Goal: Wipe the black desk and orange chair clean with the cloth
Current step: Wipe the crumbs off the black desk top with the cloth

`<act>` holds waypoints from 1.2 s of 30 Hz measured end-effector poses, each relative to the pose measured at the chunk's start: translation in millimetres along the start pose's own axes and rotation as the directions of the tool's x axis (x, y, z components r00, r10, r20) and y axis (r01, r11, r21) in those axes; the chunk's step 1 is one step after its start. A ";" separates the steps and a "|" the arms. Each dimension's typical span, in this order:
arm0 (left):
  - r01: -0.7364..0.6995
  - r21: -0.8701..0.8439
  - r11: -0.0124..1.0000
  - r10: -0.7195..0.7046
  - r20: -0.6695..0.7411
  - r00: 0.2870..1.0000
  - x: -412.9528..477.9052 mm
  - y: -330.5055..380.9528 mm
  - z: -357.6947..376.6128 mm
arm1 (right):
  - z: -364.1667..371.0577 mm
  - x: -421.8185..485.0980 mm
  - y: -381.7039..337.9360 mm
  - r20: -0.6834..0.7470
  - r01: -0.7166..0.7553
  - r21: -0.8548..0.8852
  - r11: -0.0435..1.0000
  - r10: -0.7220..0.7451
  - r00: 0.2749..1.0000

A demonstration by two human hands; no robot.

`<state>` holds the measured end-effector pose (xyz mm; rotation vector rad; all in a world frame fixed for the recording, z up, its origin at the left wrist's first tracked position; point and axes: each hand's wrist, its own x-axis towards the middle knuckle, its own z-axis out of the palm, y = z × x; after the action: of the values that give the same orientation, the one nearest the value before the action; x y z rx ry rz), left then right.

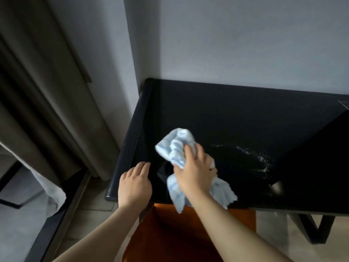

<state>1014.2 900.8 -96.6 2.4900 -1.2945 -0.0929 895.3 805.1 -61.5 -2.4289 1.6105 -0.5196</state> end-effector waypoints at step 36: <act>0.218 -0.080 0.973 -0.206 0.142 0.968 4.4 90.4 36.7 | -1.4 -15.1 72.0 0.165 0.197 -0.084 0.977 -0.181 0.969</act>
<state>938.3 839.6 -101.8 2.5684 -1.0397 -0.3681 828.0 790.4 -87.4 -2.6400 1.3823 -0.2720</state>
